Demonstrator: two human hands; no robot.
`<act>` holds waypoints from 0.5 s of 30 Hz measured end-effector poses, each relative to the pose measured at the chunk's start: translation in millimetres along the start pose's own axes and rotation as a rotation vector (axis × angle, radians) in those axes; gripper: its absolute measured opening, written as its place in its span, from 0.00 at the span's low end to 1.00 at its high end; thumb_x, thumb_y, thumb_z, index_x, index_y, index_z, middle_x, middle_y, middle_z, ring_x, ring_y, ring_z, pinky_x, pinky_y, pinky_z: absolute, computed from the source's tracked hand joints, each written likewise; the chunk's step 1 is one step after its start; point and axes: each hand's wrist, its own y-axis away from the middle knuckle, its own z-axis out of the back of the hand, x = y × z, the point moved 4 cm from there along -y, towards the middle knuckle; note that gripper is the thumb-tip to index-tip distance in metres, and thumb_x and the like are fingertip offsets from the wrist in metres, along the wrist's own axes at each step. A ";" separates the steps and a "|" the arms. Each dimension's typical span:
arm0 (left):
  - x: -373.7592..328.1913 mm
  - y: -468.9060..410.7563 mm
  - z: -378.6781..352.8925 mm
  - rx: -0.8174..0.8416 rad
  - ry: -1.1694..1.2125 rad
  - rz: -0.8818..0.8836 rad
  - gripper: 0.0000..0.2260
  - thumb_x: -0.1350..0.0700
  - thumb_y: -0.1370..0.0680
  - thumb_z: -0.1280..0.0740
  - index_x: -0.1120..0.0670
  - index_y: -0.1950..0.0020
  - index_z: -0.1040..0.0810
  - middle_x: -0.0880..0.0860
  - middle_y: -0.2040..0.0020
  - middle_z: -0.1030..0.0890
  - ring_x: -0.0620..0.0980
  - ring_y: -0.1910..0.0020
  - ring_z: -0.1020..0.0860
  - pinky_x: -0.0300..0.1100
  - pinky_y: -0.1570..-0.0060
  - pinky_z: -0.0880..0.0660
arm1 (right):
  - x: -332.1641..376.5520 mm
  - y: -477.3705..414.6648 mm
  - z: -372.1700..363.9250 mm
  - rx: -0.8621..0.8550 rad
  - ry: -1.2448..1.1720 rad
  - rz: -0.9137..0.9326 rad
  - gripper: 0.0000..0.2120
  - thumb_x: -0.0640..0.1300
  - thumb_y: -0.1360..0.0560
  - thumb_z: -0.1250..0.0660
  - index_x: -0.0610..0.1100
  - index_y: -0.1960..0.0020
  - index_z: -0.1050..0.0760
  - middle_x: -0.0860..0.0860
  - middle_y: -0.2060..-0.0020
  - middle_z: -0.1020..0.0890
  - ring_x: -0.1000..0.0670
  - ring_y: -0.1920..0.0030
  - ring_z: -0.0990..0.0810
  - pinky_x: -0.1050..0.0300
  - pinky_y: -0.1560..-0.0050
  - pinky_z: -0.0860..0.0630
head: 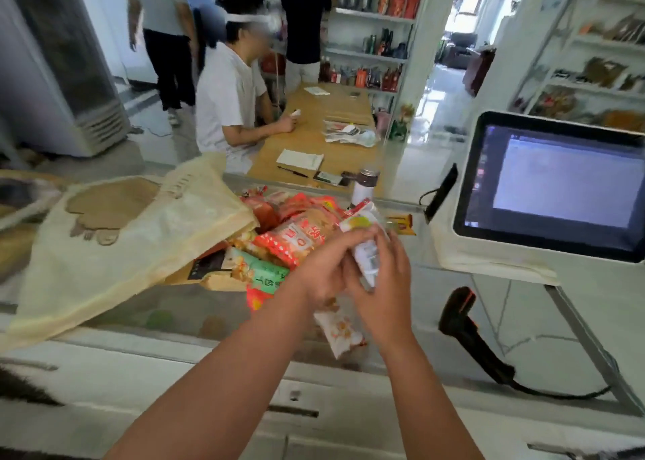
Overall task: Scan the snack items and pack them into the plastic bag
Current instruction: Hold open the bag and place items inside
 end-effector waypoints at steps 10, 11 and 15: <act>-118.1 129.0 184.2 -0.501 -0.281 -0.429 0.11 0.57 0.21 0.34 0.50 0.39 0.23 0.50 0.48 0.18 0.41 0.51 0.21 0.38 0.50 0.25 | 145.8 14.1 -132.3 -0.131 -0.518 -0.227 0.17 0.37 0.27 0.31 0.52 0.43 0.29 0.50 0.48 0.21 0.55 0.51 0.20 0.61 0.54 0.24; -119.5 140.8 203.9 -0.641 -0.376 -0.514 0.11 0.60 0.22 0.33 0.52 0.41 0.23 0.50 0.52 0.19 0.38 0.56 0.22 0.36 0.53 0.26 | 151.0 18.9 -146.4 -0.109 -0.606 -0.285 0.18 0.35 0.27 0.32 0.52 0.42 0.29 0.51 0.49 0.19 0.58 0.54 0.19 0.63 0.55 0.22; -94.2 164.8 261.6 -0.815 -1.007 -0.525 0.18 0.54 0.29 0.27 0.50 0.41 0.25 0.49 0.50 0.22 0.47 0.53 0.24 0.42 0.53 0.27 | 159.8 30.2 -181.3 -0.049 -0.793 -0.488 0.21 0.34 0.26 0.33 0.47 0.36 0.31 0.51 0.48 0.19 0.52 0.51 0.18 0.44 0.50 0.19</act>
